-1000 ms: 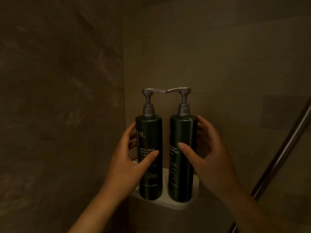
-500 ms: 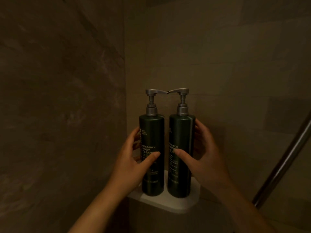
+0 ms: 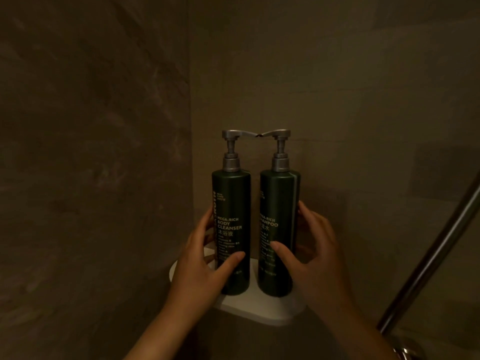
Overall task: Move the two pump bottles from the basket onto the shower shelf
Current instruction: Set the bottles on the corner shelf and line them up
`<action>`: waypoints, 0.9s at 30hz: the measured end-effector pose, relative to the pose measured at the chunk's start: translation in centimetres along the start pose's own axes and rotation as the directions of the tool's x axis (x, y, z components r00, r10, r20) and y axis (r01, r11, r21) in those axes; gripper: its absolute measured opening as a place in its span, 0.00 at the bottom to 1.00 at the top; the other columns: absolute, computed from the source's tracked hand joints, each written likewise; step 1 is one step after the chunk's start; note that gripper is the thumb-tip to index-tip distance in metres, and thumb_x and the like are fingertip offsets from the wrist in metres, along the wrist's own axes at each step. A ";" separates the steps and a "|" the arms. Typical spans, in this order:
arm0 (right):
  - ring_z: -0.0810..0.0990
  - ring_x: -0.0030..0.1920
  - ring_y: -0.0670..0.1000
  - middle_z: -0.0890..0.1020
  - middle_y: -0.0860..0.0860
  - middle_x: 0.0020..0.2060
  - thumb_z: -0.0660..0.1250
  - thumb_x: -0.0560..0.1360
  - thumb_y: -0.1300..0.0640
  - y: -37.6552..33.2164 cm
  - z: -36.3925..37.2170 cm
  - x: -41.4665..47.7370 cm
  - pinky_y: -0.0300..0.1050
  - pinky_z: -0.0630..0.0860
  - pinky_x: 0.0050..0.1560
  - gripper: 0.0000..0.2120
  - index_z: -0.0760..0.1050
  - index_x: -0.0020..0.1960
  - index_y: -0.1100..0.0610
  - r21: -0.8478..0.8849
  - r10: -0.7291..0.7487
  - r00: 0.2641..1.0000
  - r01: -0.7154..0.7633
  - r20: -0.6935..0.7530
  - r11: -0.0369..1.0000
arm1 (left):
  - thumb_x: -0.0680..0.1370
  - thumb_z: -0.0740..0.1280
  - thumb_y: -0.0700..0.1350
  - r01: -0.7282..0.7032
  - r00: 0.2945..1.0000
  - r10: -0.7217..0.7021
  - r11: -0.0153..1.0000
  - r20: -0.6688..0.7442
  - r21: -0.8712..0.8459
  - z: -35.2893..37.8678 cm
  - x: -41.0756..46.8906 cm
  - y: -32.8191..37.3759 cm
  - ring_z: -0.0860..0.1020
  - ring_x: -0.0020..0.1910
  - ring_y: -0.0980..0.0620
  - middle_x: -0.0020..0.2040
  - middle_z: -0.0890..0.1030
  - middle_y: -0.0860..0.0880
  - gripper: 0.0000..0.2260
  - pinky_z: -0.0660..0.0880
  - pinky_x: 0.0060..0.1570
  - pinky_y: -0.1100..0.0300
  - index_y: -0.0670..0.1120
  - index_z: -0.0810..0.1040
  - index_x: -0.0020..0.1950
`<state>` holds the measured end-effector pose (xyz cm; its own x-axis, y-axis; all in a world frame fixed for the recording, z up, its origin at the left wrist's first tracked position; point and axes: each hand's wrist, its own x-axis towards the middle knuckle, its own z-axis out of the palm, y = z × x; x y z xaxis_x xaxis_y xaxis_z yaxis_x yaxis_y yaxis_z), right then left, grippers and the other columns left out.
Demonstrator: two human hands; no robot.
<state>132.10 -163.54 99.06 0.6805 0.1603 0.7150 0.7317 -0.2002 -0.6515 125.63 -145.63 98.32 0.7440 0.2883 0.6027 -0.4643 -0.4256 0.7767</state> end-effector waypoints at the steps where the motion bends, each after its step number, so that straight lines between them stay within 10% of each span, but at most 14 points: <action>1: 0.68 0.62 0.34 0.66 0.36 0.62 0.72 0.66 0.50 0.1 0.1 -0.1 0.35 0.74 0.55 0.37 0.59 0.70 0.40 0.000 0.000 1.000 0.000 0.001 1.000 | 0.60 0.70 0.59 0.000 1.000 0.000 1.000 0.001 -0.003 0.0 0.0 -0.1 0.67 0.55 0.78 0.59 0.67 0.71 0.34 0.70 0.45 0.72 0.80 0.56 0.58; 10: 0.71 0.60 0.37 0.68 0.40 0.63 0.72 0.68 0.56 0.1 -0.3 0.4 0.44 0.73 0.61 0.36 0.60 0.70 0.40 0.102 0.075 0.988 -0.089 0.135 0.991 | 0.60 0.71 0.58 0.007 1.000 -0.007 1.000 -0.024 0.021 -0.8 0.1 -0.6 0.69 0.56 0.74 0.60 0.69 0.69 0.33 0.72 0.51 0.64 0.82 0.59 0.57; 17: 0.69 0.59 0.34 0.67 0.32 0.60 0.73 0.66 0.55 0.3 1.0 0.1 0.40 0.70 0.56 0.40 0.56 0.69 0.36 0.047 0.087 0.992 -0.092 0.096 0.995 | 0.67 0.74 0.46 -0.023 1.000 0.023 1.000 -0.019 0.015 -0.1 0.0 -1.4 0.66 0.55 0.78 0.59 0.67 0.69 0.37 0.69 0.41 0.80 0.78 0.57 0.59; 27: 0.69 0.62 0.38 0.69 0.42 0.66 0.73 0.68 0.59 0.3 0.8 0.0 0.47 0.70 0.63 0.40 0.56 0.70 0.37 0.046 0.131 0.983 -0.138 0.129 0.989 | 0.69 0.72 0.47 -0.013 1.000 0.013 1.000 0.001 -0.006 -0.7 0.1 -2.2 0.66 0.57 0.74 0.59 0.65 0.72 0.37 0.69 0.51 0.68 0.75 0.54 0.63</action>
<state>132.35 -162.85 98.67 0.7698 0.2559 0.5847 0.6318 -0.1755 -0.7550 126.37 -144.06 96.73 0.7383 0.2823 0.6126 -0.4766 -0.4243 0.7699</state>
